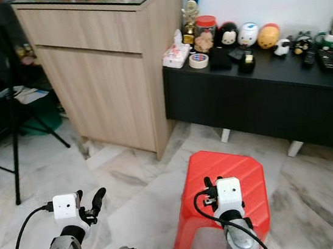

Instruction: Hang keys on a hook

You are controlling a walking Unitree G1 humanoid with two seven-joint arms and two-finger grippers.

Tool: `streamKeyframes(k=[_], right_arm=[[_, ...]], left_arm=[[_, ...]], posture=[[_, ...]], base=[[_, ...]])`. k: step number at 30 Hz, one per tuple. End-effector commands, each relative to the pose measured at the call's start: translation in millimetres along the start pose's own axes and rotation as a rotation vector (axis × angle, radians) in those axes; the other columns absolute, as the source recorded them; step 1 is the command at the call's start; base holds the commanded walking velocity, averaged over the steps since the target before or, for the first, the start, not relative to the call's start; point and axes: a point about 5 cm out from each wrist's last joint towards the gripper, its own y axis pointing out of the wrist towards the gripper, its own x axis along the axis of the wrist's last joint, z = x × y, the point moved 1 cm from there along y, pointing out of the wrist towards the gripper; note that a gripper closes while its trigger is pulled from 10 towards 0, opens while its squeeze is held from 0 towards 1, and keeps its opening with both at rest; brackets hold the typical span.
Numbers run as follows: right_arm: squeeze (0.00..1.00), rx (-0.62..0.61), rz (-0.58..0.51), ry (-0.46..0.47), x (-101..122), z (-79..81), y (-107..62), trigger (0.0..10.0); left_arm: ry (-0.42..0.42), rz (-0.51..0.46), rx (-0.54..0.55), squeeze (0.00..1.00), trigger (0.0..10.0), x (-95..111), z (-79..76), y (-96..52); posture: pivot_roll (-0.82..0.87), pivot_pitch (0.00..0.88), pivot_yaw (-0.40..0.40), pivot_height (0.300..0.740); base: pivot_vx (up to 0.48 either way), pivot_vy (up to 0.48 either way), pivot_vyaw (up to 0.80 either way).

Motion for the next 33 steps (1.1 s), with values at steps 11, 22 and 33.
streamKeyframes(k=[11,22,33], right_arm=[[0.00,-0.139,0.083,0.141,-8,-15.2,2.8,10.0],[0.00,-0.125,0.040,0.141,3,-8.9,8.0,10.0],[0.00,-0.112,0.029,0.137,6,-4.7,7.1,10.0]], left_arm=[[-0.007,0.003,-0.021,0.00,10.0,2,-2.4,1.0],[-0.005,0.007,-0.019,0.00,10.0,1,-2.9,0.8],[-0.005,0.010,-0.016,0.00,10.0,1,-2.6,0.7]], posture=[[0.02,0.005,-0.047,0.640],[0.02,0.004,-0.048,0.640],[0.02,0.005,-0.048,0.640]], base=[[0.000,0.000,-0.26],[0.000,0.000,0.00],[0.000,0.000,0.00]])
